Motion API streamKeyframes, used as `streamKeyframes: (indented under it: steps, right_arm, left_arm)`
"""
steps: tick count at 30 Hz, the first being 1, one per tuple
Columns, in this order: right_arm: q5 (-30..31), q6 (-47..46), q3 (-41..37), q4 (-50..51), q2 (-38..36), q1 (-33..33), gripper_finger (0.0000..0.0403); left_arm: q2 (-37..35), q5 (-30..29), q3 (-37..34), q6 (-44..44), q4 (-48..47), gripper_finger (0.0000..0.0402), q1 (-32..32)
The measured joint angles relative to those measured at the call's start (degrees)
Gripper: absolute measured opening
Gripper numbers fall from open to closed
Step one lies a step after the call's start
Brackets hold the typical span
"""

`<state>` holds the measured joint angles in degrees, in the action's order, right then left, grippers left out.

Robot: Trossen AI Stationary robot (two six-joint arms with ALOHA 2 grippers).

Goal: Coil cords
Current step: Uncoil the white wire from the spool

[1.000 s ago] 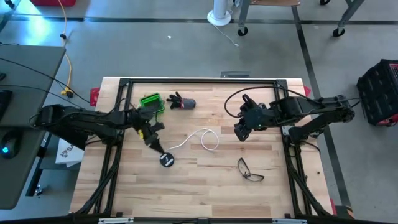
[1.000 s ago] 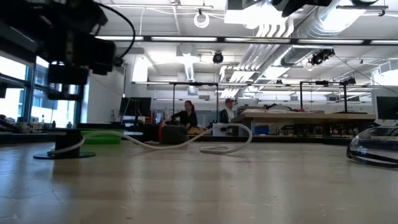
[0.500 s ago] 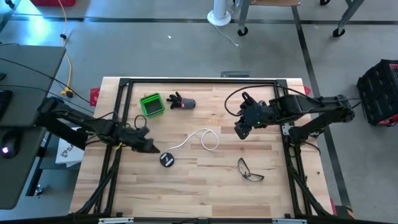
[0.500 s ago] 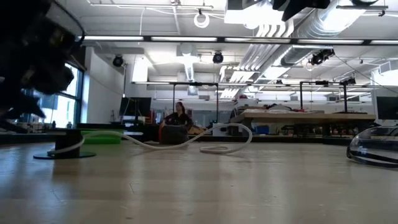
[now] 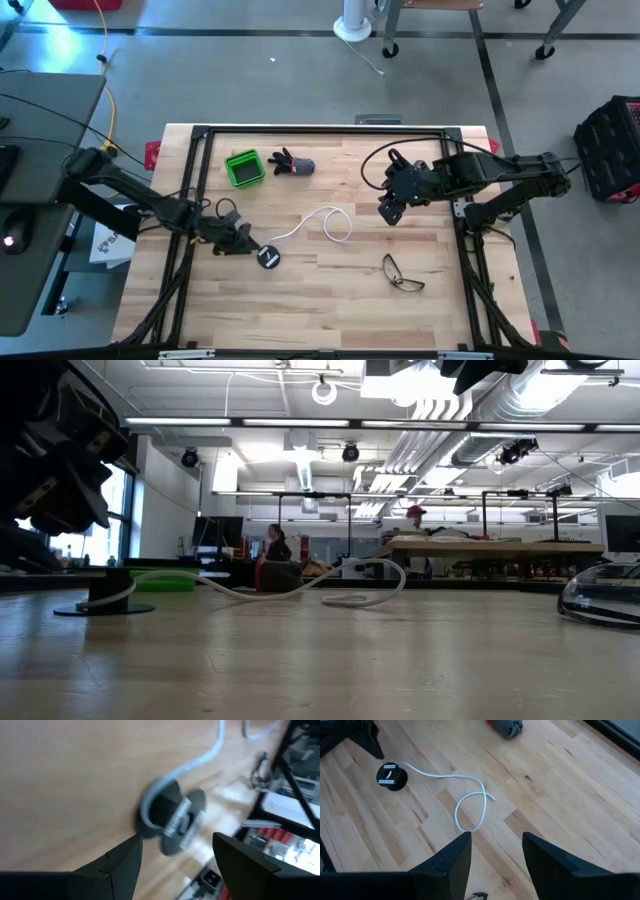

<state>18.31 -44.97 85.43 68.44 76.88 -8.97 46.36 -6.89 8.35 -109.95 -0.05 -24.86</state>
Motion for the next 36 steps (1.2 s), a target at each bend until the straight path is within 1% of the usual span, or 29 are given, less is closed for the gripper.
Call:
streamKeyframes:
  steps: [3, 5, 8, 15, 19, 25, 27, 29, 36]
  right_arm:
    - [0.4, 0.0, 0.0, 0.0, 0.0, 0.0, 0.0171]
    - [1.0, 0.0, 0.0, 0.0, 0.0, 0.0, 0.0171]
    - [1.1, 0.0, 0.0, 0.0, 0.0, 0.0, 0.0171]
    - [1.1, 0.0, 0.0, -0.1, 0.0, 0.0, 0.0171]
    - [1.1, 0.0, 0.0, -0.1, 0.0, 0.0, 0.0171]
    - [1.1, 0.0, 0.0, -0.1, 0.0, 0.0, 0.0171]
    - [1.4, 0.0, 0.0, -0.1, 0.0, 0.0, 0.0171]
    - [1.4, 0.0, 0.0, -0.1, 0.0, 0.0, 0.0171]
    - [1.8, 0.0, 0.0, -0.1, 0.0, 0.0, 0.0171]
  left_arm:
    - [5.2, -2.3, 0.0, -3.1, 4.5, 0.0236, -2.8]
    - [8.2, -5.5, 0.0, -5.0, 7.3, 0.0236, -4.2]
    - [11.6, -9.1, -0.1, -7.3, 8.7, 0.0236, -5.0]
    - [17.2, -9.3, 0.3, -7.5, 19.1, 0.0236, -5.2]
    - [20.9, -9.1, 2.5, -7.5, 17.7, 0.0236, -5.8]
    - [26.0, -9.3, 5.5, -8.0, 18.1, 0.0234, -6.0]
    - [27.3, -9.3, 6.5, -8.0, 17.6, 0.0224, -6.0]
    - [28.0, -9.3, 6.9, -8.0, 17.5, 0.0206, -6.0]
    - [26.9, -10.4, 7.6, -7.4, 17.4, 0.0121, -5.9]
